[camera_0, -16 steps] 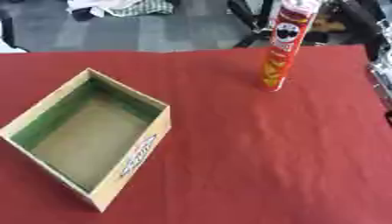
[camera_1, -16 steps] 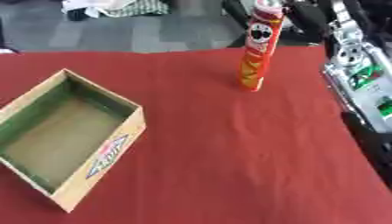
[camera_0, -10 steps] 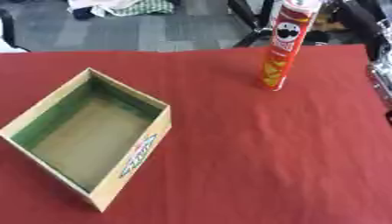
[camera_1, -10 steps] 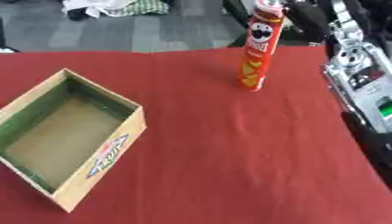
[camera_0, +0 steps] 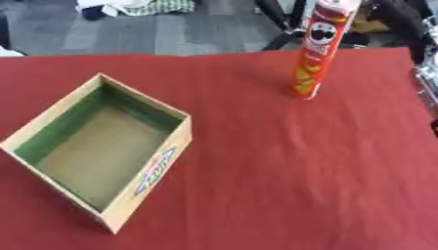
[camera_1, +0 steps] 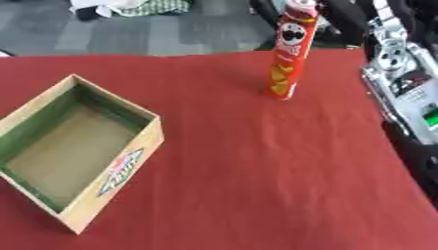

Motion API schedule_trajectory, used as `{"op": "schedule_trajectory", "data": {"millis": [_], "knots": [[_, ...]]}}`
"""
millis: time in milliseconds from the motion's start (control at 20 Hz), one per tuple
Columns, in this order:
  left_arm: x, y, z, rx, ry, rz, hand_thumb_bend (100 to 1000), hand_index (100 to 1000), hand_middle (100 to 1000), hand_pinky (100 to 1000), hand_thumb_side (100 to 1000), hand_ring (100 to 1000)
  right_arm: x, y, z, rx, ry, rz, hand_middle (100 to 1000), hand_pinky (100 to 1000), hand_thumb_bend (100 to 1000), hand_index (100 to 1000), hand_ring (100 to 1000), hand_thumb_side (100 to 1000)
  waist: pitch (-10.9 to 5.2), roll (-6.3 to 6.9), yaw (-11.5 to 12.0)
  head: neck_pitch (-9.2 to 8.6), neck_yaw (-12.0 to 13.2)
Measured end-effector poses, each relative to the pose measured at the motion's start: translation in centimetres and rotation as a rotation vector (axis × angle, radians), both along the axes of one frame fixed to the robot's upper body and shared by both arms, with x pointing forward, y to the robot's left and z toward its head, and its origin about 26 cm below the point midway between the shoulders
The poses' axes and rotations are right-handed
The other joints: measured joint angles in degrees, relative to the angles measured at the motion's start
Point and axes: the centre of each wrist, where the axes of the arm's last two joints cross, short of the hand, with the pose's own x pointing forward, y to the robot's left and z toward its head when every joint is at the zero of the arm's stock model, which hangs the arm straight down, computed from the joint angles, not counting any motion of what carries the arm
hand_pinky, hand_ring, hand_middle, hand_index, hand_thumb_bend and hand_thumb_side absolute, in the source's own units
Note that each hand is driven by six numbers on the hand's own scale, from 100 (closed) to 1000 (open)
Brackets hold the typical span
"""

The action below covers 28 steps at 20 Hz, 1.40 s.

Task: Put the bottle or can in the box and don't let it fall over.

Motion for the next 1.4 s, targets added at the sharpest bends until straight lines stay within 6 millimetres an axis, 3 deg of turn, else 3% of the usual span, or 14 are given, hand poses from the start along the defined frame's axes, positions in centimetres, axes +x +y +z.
{"op": "schedule_trajectory", "data": {"millis": [400,650,1100,1400], "knots": [[0.0,0.0,0.0,0.000,0.002,0.000,588,688,825,831,428,839,0.8,0.6,2.5,-0.068,-0.026,0.000,810,698,106,803,837,574,0.00,0.38,0.2,-1.48,-0.9],[0.0,0.0,0.0,0.001,0.004,-0.001,589,688,825,830,428,838,2.0,0.4,3.8,-0.120,-0.022,-0.028,820,716,155,813,849,573,0.00,0.38,0.3,-2.02,-1.2],[0.0,0.0,0.0,0.001,0.008,-0.002,591,688,825,830,427,838,5.5,-1.1,5.0,-0.219,0.028,-0.121,844,749,222,829,878,620,0.00,0.40,0.5,-3.06,-1.8],[0.0,0.0,-0.1,0.001,0.009,-0.002,590,688,825,830,427,838,7.4,-2.6,5.1,-0.249,0.072,-0.158,852,764,246,836,890,653,0.00,0.55,0.5,-4.93,-1.9]]}}
